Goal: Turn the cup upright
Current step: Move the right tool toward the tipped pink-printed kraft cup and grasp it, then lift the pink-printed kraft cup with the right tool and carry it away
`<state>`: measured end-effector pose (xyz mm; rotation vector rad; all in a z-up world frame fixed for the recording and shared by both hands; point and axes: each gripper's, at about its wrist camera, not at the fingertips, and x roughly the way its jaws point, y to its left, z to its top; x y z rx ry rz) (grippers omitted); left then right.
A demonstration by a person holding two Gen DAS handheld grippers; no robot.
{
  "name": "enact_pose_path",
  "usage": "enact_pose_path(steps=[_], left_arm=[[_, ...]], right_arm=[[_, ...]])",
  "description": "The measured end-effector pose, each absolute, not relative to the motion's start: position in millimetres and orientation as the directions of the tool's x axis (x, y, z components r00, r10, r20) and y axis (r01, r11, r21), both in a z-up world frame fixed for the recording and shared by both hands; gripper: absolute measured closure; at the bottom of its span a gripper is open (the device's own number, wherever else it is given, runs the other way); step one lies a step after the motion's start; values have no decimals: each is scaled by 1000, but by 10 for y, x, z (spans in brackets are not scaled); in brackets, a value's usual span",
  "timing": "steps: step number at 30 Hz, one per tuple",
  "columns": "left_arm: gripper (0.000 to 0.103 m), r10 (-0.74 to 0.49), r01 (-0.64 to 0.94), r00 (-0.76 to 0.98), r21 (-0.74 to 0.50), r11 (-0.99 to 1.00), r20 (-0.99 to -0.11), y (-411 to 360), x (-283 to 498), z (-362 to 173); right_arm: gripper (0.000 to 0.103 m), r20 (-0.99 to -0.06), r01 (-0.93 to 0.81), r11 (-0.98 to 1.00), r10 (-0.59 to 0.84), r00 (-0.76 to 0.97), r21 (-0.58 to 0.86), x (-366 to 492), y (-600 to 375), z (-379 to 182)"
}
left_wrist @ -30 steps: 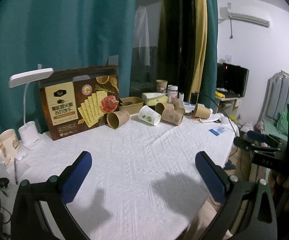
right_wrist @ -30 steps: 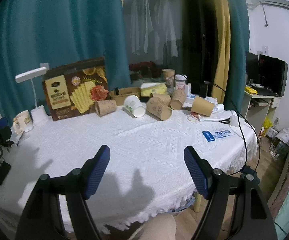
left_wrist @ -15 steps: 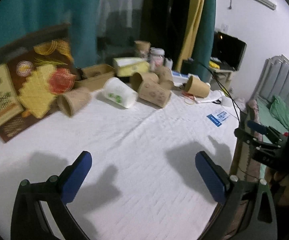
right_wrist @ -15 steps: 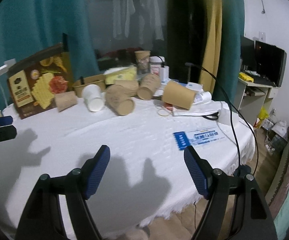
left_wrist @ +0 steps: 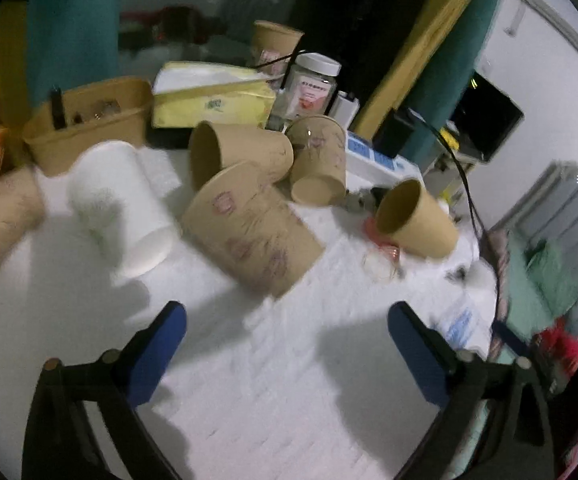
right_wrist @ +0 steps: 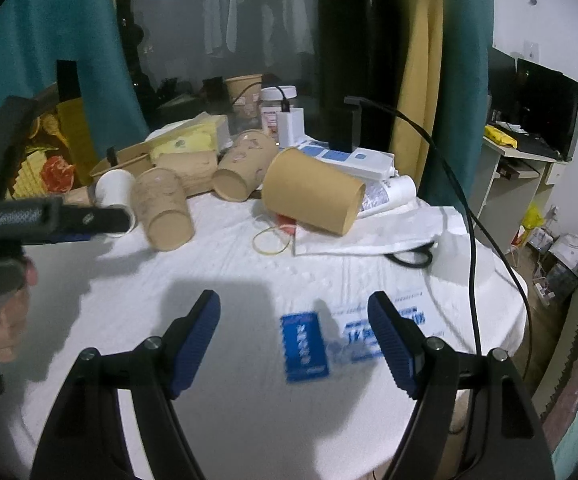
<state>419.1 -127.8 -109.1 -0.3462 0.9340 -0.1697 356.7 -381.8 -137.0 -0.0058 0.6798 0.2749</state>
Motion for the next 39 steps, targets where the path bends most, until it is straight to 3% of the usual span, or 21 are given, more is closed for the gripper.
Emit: enact_pose_path(steps=[7, 9, 12, 20, 29, 39], left_arm=[[12, -277, -105, 564, -400, 911, -778, -1281, 4673, -1258], [28, -271, -117, 550, -395, 911, -790, -1310, 4764, -1339], [42, -316, -102, 511, -421, 901, -799, -1367, 4848, -1463], [43, -329, -52, 534, -419, 907, -779, -1417, 4431, -1231], [43, -350, 32, 560, -402, 915, -751, -1132, 3187, -711], [43, -396, 23, 542, -457, 889, -742, -580, 1836, -699]], right_arm=[[29, -624, -243, 960, 276, 731, 139, 3660, -3893, -1463], [29, -626, -240, 960, 276, 730, 143, 3625, -3898, -1471], [29, -638, -229, 964, 261, 725, 134, 3557, -3909, -1462], [29, -616, -204, 970, 242, 750, 133, 3109, -3966, -1241], [29, -579, -243, 960, 279, 766, 141, 2343, -3694, -984], [29, -576, -326, 935, 344, 742, 138, 1588, -3147, -862]])
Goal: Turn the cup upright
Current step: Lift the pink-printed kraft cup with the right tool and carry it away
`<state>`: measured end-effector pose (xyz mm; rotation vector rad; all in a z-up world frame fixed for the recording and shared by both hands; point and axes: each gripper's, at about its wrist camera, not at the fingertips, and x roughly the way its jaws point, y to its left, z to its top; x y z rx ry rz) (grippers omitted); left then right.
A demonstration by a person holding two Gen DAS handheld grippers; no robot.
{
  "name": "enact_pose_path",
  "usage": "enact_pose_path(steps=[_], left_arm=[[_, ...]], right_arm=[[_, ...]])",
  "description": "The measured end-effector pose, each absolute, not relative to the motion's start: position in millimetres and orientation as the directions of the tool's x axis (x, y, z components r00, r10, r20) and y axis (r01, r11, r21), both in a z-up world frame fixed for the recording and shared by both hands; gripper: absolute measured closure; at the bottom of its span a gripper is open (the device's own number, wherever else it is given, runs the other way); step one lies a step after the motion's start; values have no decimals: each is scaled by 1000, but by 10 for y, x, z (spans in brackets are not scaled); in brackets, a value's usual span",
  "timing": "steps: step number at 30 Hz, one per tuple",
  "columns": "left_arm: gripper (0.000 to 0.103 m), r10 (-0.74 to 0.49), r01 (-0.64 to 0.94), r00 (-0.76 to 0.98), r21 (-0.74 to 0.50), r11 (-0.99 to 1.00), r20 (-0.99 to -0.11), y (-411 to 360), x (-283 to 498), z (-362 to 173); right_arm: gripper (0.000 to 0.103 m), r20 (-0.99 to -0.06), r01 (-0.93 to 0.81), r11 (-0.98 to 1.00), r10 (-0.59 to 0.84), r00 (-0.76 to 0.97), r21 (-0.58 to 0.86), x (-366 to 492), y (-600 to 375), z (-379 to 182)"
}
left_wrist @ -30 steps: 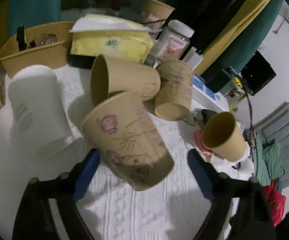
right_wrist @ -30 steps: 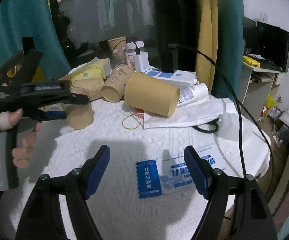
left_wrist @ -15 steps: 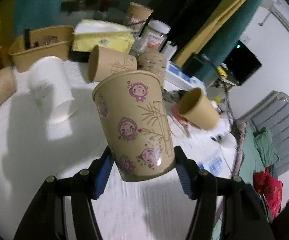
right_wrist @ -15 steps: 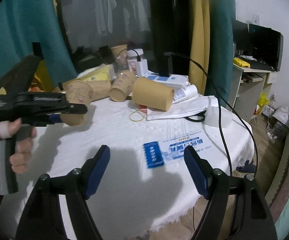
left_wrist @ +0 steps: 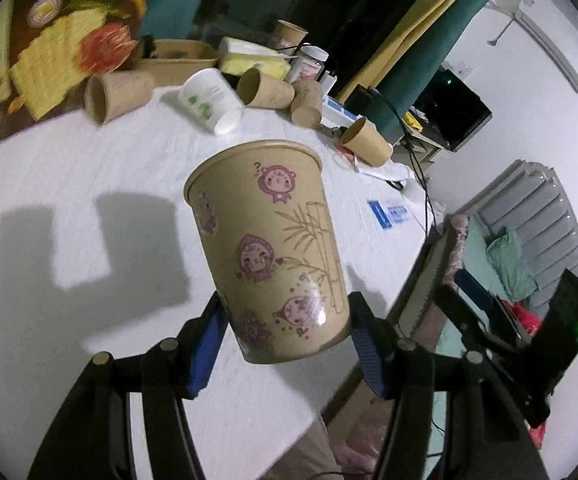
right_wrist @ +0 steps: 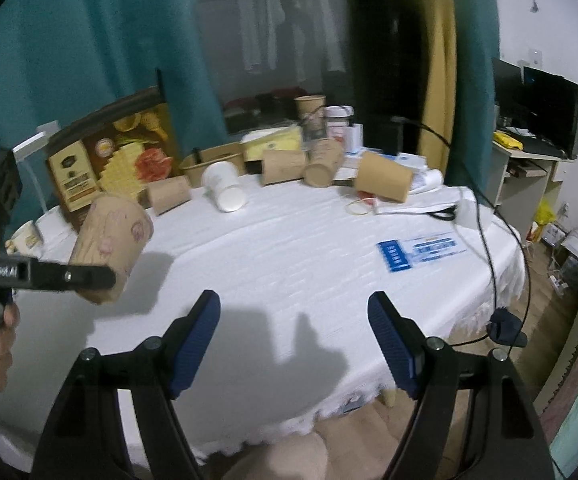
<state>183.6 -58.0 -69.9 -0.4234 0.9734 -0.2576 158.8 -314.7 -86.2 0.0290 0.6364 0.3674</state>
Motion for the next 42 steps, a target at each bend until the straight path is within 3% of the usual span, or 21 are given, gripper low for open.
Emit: enact_pose_path(steps=[10, 29, 31, 36, 42], left_arm=[[43, -413, -35, 491, -491, 870, -767, -191, 1258, -1019], [42, -452, -144, 409, -545, 826, -793, -47, 1267, -1522], [40, -454, -154, 409, -550, 821, -792, -48, 1266, -1523], [18, -459, -176, 418, -565, 806, -784, -53, 1211, -1479], [15, -408, -140, 501, -536, 832, -764, 20, 935, -1107]], right_arm=[[29, -596, -361, 920, 378, 708, 155, 1189, -2676, -919], [29, -642, -364, 915, 387, 662, 175, 1232, -2636, -1161], [29, -644, -363, 916, 383, 662, 172, 1236, -2638, -1164], [29, -642, -366, 917, 378, 667, 159, 1229, -2639, -1134], [29, -642, -417, 901, 388, 661, 116, 1240, -2487, -1027]])
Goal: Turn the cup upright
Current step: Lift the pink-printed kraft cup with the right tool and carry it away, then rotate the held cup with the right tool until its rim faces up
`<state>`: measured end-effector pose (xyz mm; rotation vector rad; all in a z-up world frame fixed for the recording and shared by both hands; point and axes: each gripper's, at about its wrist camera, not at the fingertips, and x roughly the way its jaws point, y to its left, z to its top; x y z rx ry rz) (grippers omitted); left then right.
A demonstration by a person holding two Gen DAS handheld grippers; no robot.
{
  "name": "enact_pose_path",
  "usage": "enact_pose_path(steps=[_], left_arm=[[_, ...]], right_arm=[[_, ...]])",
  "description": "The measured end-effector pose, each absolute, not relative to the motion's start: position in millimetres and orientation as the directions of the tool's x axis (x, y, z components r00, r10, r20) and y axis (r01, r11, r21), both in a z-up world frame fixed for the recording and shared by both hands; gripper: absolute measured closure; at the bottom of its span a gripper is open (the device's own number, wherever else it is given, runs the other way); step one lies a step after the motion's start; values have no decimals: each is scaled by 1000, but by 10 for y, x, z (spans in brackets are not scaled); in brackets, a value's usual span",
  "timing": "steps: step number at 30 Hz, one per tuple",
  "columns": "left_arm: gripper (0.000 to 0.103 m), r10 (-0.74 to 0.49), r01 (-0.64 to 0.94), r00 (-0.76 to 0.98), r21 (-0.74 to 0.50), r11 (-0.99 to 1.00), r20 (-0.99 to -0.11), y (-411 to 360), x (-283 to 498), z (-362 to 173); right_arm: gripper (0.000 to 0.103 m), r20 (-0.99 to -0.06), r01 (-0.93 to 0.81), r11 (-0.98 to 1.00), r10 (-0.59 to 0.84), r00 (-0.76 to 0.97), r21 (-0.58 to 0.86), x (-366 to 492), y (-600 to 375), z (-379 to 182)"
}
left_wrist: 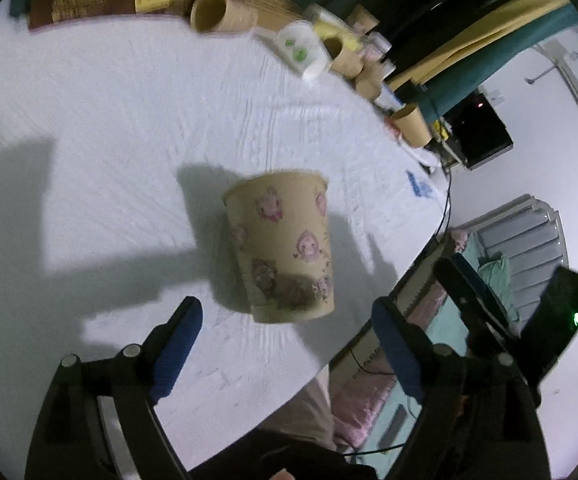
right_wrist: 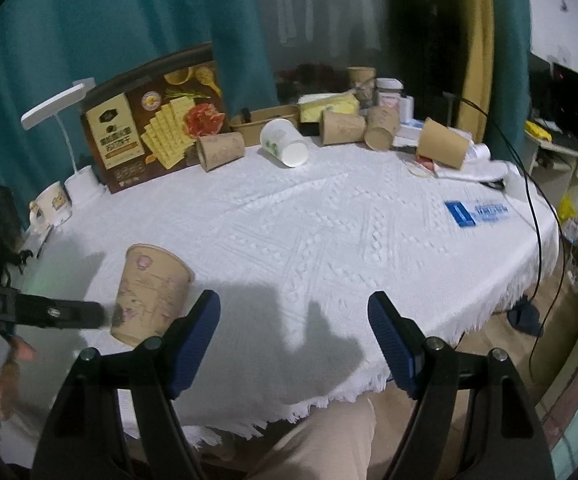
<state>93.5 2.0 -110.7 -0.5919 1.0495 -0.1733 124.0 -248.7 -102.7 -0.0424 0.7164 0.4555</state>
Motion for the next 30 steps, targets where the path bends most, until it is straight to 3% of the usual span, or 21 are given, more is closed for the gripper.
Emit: enact_pose_path(steps=[5, 8, 13, 17, 30], left_arm=[[15, -39, -155, 657, -186, 970, -752, 144, 496, -731], [15, 86, -216, 665, -81, 973, -742, 331, 295, -759], [15, 150, -294, 665, -72, 953, -732, 673, 60, -868], [15, 247, -328, 691, 10, 945, -679, 774, -87, -854], [15, 188, -321, 704, -70, 945, -685, 1002, -60, -1002]], right_arm=[[29, -657, -529, 832, 493, 570, 166, 1319, -2207, -944], [29, -689, -591, 768, 569, 449, 248, 1427, -1953, -984], [29, -741, -641, 716, 584, 332, 277, 1597, -1550, -1087], [29, -786, -630, 698, 578, 216, 340, 1781, -1317, -1220], [29, -850, -588, 694, 527, 22, 415, 2120, -907, -1503]])
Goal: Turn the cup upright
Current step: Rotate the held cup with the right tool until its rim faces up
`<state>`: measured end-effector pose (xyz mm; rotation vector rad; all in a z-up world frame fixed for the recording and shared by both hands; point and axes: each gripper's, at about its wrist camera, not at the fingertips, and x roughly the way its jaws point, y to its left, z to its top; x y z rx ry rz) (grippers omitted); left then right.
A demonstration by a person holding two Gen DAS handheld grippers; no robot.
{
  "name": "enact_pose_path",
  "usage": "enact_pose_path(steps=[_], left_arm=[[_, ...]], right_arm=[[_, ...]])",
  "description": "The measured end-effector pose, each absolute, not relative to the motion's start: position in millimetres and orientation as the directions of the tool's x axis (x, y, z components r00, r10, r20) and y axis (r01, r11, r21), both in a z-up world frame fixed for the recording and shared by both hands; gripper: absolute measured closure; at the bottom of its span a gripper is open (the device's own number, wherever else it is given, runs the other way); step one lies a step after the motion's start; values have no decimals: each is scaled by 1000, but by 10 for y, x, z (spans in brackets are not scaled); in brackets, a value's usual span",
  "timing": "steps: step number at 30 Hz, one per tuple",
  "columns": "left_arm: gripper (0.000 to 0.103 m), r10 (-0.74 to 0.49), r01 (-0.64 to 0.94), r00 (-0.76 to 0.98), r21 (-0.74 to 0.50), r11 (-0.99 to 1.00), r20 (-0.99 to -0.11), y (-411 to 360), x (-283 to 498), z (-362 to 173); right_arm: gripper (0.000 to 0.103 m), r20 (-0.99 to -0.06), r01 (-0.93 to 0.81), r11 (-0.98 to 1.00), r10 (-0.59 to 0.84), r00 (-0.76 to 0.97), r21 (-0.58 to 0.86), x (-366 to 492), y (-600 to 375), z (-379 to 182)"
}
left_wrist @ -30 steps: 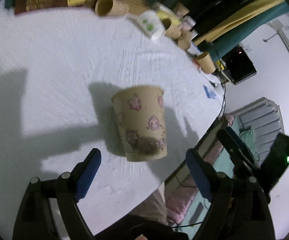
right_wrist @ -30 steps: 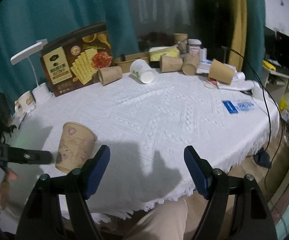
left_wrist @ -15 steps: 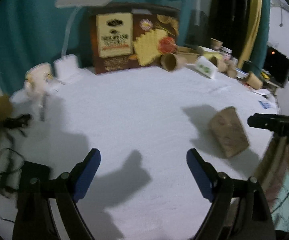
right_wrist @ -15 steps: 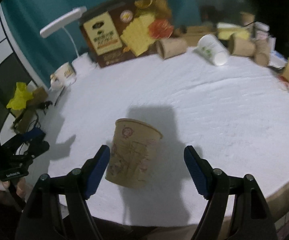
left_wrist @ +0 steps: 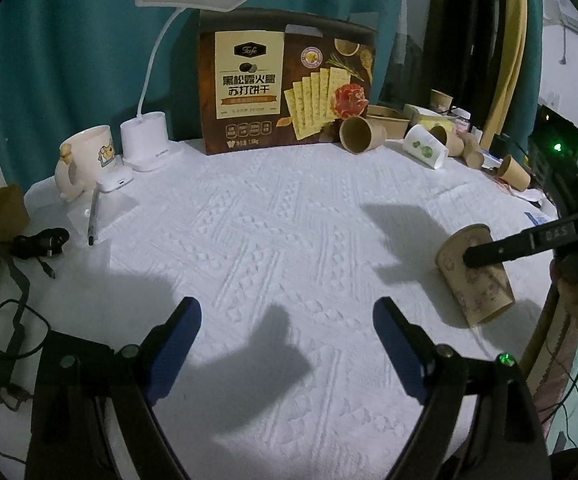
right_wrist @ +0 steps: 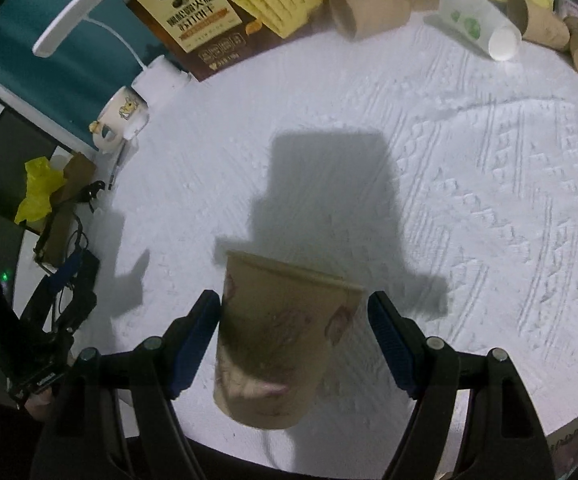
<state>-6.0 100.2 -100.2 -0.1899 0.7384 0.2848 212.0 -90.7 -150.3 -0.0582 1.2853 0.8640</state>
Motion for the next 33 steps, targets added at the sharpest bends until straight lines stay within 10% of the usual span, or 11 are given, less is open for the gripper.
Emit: enact_pose_path(steps=[16, 22, 33], left_arm=[[15, 111, -245, 758, -124, 962, -643, 863, -58, -936], [15, 136, -251, 784, -108, 962, -605, 705, -26, -901], [10, 176, -304, 766, -107, 947, -619, 660, 73, -961]], right_arm=[[36, -794, -602, 757, 519, 317, 255, 2255, -1203, -1226], [36, -587, -516, 853, 378, 716, -81, 2010, -1393, -1216], [36, -469, -440, 886, 329, 820, -149, 1697, -1561, -1422]])
